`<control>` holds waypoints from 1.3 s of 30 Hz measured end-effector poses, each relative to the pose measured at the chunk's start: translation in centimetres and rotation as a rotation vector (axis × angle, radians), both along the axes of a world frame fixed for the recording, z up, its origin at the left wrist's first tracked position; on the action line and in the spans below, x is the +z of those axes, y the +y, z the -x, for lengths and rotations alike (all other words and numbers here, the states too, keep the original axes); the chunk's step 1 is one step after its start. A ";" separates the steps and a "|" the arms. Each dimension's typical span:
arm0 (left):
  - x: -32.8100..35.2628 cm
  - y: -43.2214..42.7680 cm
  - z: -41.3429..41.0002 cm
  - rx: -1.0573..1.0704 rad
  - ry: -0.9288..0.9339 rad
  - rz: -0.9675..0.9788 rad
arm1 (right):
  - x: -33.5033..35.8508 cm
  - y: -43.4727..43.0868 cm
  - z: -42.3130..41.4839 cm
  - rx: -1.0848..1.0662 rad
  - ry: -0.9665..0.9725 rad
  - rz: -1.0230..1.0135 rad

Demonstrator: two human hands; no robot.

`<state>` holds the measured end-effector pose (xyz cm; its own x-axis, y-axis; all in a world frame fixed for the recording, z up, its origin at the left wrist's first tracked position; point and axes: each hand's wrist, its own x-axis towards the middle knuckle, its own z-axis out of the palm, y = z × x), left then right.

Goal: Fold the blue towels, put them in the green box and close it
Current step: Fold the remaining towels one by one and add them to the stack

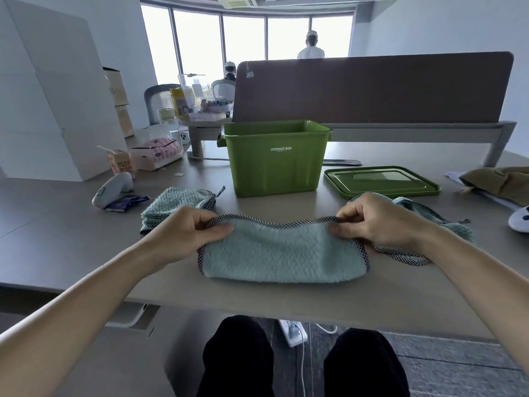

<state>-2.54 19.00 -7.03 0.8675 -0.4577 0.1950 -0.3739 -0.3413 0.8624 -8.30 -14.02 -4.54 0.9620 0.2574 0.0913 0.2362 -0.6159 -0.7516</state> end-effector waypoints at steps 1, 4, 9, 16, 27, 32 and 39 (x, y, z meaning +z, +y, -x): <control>0.0 -0.2 -0.4 0.047 -0.005 0.008 | 0.0 0.0 -0.5 -0.041 -0.004 -0.010; -0.6 -0.4 -1.8 0.163 -0.019 -0.048 | -0.1 -0.1 -1.8 -0.145 -0.015 0.040; -0.8 -1.0 -2.7 0.247 -0.048 -0.200 | -1.3 -0.3 -3.5 -0.269 -0.132 0.387; -0.3 -1.1 -3.1 0.180 -0.014 -0.408 | -2.6 -0.7 -4.3 -0.232 -0.137 0.498; -1.4 -2.8 -5.9 0.250 -0.349 -0.586 | -2.8 -0.2 -6.0 -0.178 -0.096 0.468; -0.9 -3.3 -6.9 0.137 -0.210 -0.738 | -1.4 0.4 -6.8 -0.106 -0.052 0.608; 0.7 -5.0 -8.5 -0.078 -0.160 -0.861 | -1.0 3.4 -8.9 0.080 0.024 0.524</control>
